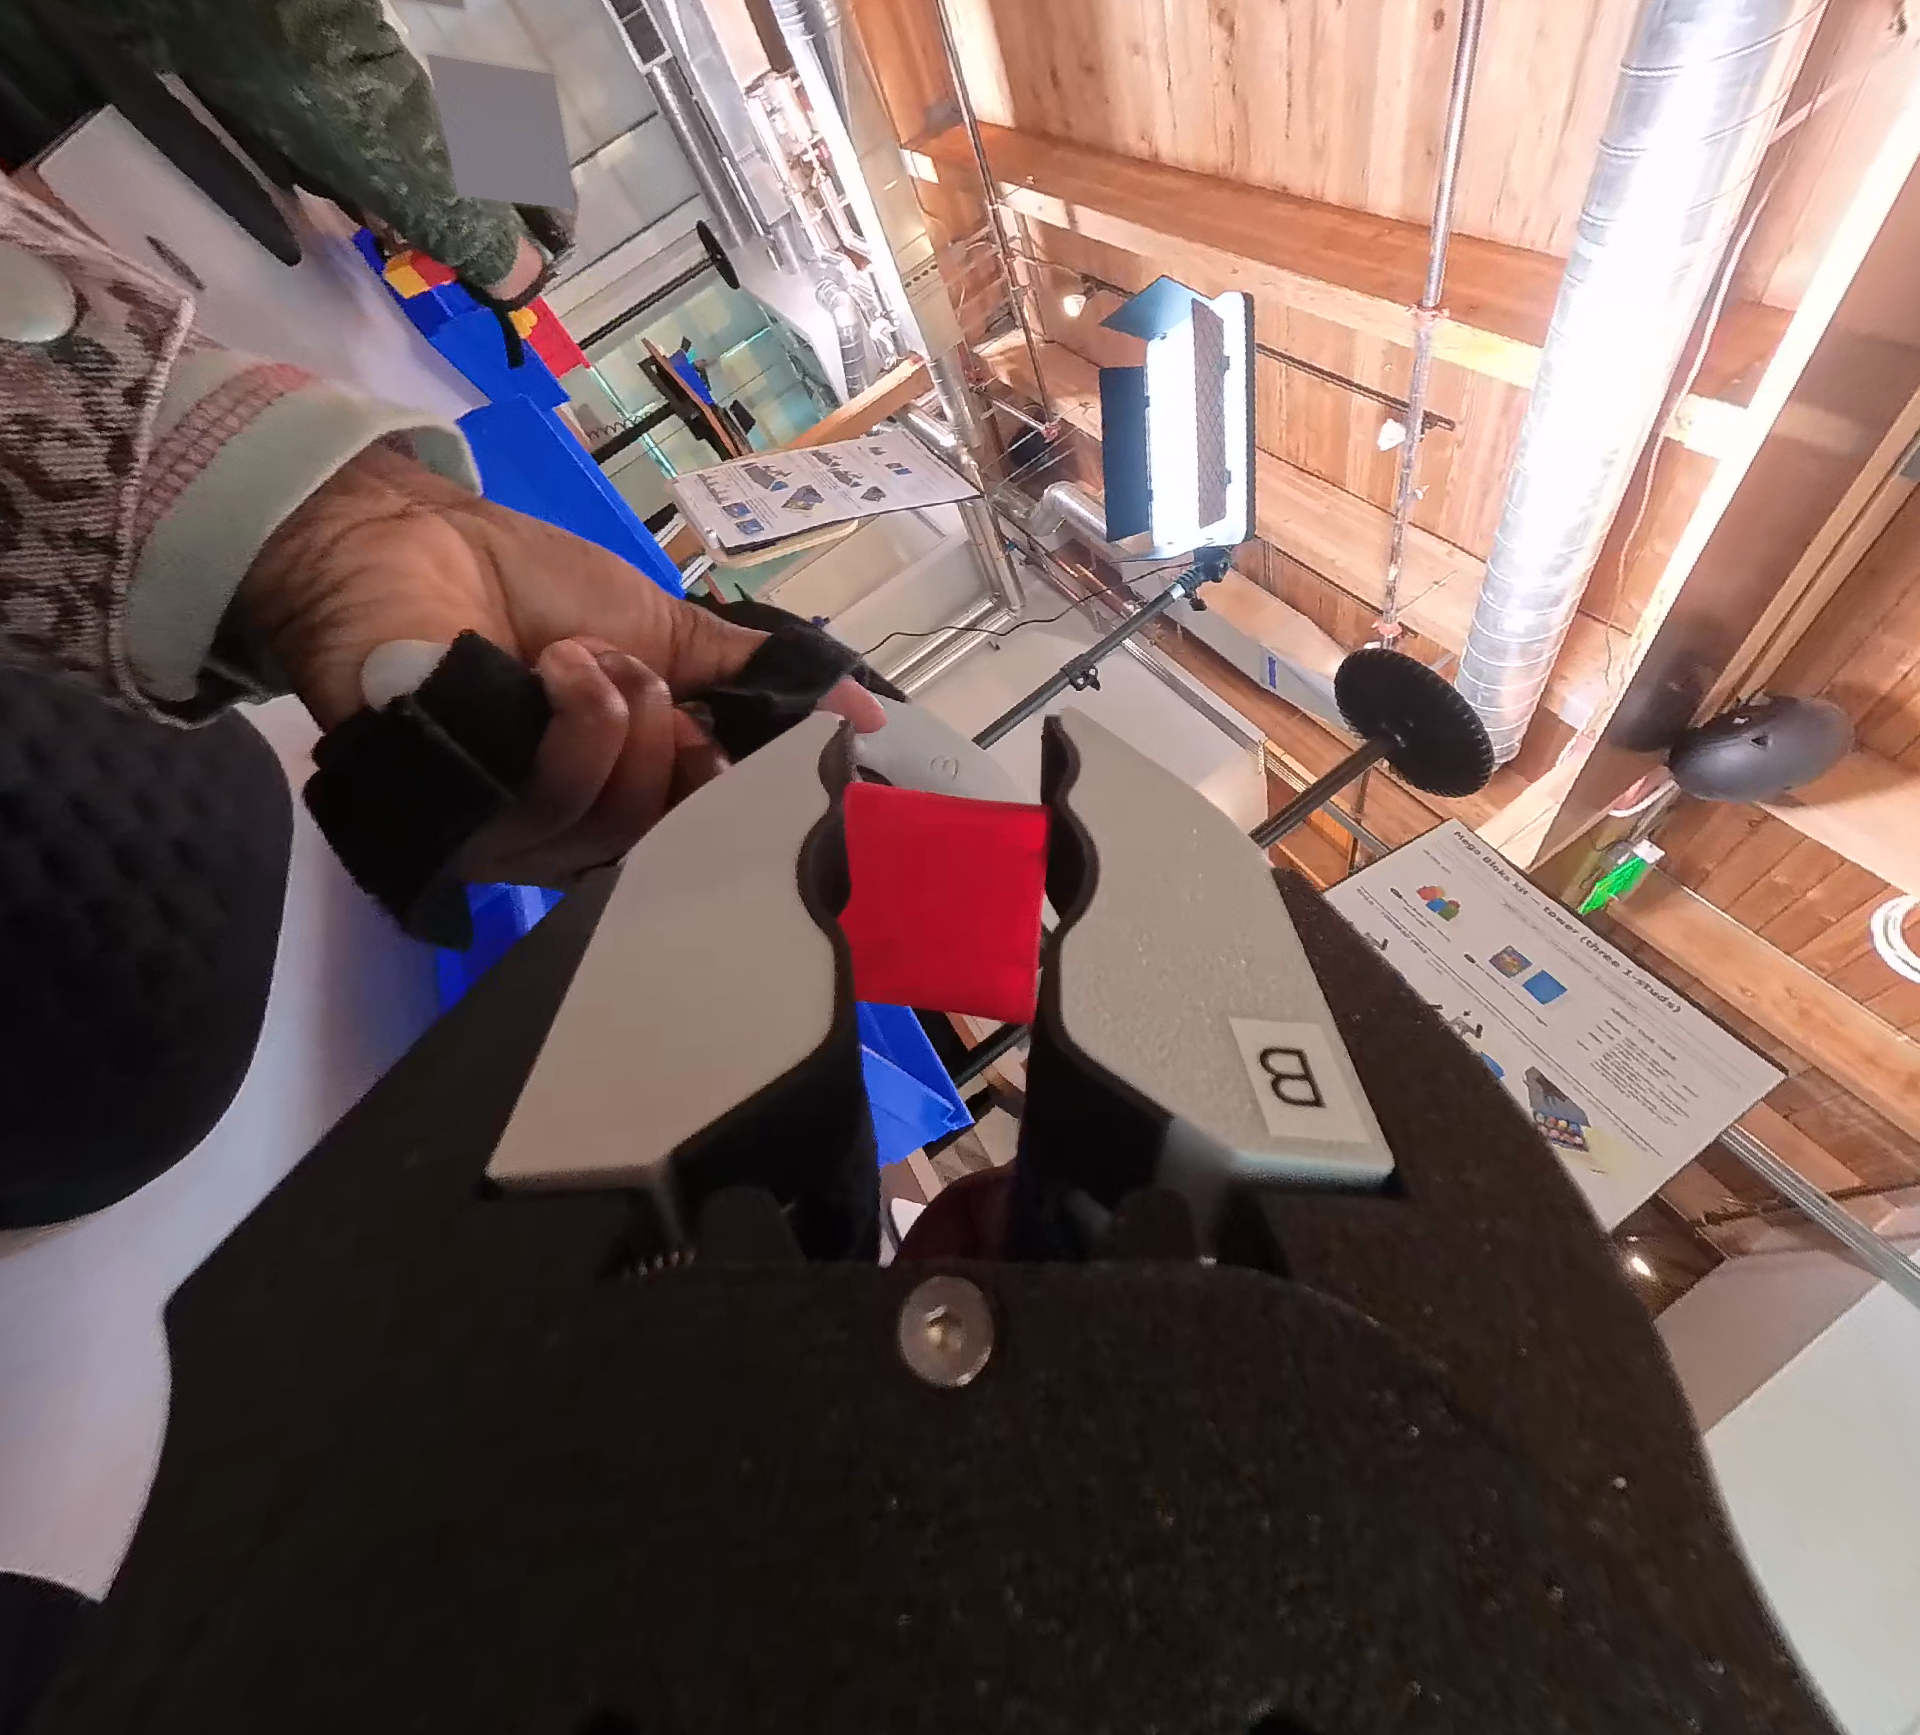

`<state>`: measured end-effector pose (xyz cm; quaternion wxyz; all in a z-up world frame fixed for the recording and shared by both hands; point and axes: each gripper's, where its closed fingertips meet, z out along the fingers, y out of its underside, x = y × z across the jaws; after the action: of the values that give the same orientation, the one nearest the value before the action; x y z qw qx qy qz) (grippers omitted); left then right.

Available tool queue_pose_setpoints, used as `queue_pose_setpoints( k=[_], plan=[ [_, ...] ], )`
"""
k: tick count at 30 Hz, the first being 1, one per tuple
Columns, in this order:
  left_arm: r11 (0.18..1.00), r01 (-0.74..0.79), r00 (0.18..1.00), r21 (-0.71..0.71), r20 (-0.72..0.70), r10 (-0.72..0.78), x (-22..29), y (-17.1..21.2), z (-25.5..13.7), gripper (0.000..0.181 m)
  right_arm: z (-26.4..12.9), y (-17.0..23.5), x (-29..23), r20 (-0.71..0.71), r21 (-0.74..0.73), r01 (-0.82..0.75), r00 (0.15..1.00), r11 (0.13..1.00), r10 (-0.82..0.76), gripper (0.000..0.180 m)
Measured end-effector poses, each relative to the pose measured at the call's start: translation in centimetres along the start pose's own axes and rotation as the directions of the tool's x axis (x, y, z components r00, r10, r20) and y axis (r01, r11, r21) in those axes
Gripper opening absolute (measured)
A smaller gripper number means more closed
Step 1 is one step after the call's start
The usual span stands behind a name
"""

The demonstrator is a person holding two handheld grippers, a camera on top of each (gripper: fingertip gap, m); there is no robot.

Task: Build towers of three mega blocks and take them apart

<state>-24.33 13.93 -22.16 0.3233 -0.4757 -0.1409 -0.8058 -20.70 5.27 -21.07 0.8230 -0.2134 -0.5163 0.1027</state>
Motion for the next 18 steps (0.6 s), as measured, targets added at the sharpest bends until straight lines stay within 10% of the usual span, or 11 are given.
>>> queue_pose_setpoints(
  k=[3, 18],
  plan=[
    [0.987, 0.066, 0.995, -0.145, -0.060, -0.075, 0.1, 2.5, 0.4, 0.063, -0.1, 0.5, 0.3, -0.032, -0.016, 0.016, 0.999, 1.000, -0.017, 0.034],
    [0.989, -0.139, 0.987, -0.054, -0.089, 0.134, 1.2, 1.1, -0.5, 0.036, -0.1, 2.7, 1.1, -0.130, -0.119, -0.120, 0.986, 0.986, 0.104, 0.037]
  ],
)
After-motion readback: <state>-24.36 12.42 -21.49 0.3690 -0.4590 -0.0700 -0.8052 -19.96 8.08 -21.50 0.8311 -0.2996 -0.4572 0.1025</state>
